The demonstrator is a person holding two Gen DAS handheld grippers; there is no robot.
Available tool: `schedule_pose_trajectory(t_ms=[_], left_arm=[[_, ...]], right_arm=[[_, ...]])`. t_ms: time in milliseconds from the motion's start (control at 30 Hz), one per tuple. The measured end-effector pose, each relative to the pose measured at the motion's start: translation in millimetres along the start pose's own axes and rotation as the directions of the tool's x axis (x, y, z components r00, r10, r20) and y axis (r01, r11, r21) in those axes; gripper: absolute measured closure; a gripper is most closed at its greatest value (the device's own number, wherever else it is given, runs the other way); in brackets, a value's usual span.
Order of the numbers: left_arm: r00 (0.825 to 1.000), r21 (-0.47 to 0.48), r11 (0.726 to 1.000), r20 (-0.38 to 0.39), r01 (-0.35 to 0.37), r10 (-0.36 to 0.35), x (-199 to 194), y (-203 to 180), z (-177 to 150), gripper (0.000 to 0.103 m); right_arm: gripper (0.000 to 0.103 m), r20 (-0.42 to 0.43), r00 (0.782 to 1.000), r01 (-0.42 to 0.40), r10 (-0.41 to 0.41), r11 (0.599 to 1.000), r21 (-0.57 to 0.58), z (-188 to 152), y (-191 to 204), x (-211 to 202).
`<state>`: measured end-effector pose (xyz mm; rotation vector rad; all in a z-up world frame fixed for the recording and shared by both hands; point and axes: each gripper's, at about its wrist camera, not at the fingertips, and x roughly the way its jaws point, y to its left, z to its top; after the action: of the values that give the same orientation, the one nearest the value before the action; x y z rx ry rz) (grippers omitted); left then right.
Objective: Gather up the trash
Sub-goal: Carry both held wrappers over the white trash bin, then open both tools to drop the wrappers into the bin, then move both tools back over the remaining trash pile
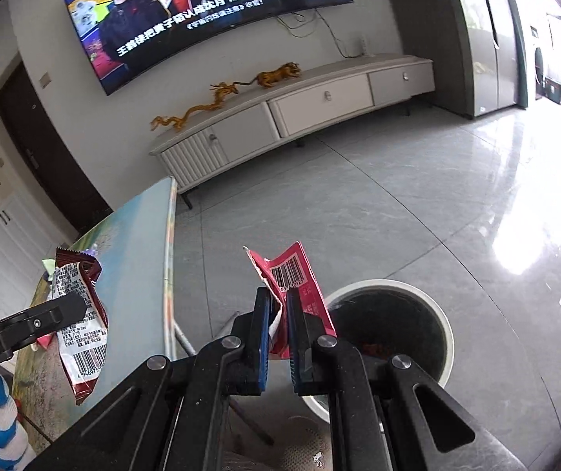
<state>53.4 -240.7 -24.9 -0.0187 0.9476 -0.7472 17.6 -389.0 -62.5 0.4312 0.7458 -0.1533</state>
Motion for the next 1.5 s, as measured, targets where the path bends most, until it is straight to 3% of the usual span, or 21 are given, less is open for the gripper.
schedule_pose_trajectory(t_ms=[367, 500, 567, 700, 1067, 1300, 1500], left_arm=[[0.987, 0.018, 0.996, -0.140, 0.086, -0.083, 109, -47, 25, 0.078], [0.977, -0.008, 0.992, -0.172, 0.126, -0.126, 137, -53, 34, 0.071], [0.974, -0.018, 0.991, -0.181, 0.131, -0.132, 145, -50, 37, 0.058], [0.970, -0.033, 0.989, -0.194, 0.142, -0.146, 157, -47, 42, 0.056], [0.987, -0.031, 0.994, -0.121, 0.103, -0.106, 104, -34, 28, 0.056], [0.999, -0.039, 0.998, 0.002, 0.040, -0.040, 43, -12, 22, 0.056], [0.992, -0.043, 0.999, 0.119, -0.025, 0.030, -13, 7, 18, 0.056]], right_arm=[[0.091, -0.083, 0.995, 0.074, -0.061, 0.985, 0.154, -10, -70, 44], [0.072, -0.104, 0.991, 0.102, -0.083, 0.976, 0.194, -12, -89, 56], [0.062, -0.111, 0.989, 0.124, -0.102, 0.969, 0.211, -13, -97, 59], [0.062, -0.117, 0.986, 0.145, -0.120, 0.962, 0.230, -15, -108, 58], [0.061, -0.080, 0.990, 0.129, -0.113, 0.965, 0.230, -9, -96, 44], [0.061, -0.038, 0.995, 0.095, -0.090, 0.978, 0.185, 2, -62, 24], [0.058, 0.007, 0.998, 0.065, -0.066, 0.990, 0.126, 12, -25, 3]])
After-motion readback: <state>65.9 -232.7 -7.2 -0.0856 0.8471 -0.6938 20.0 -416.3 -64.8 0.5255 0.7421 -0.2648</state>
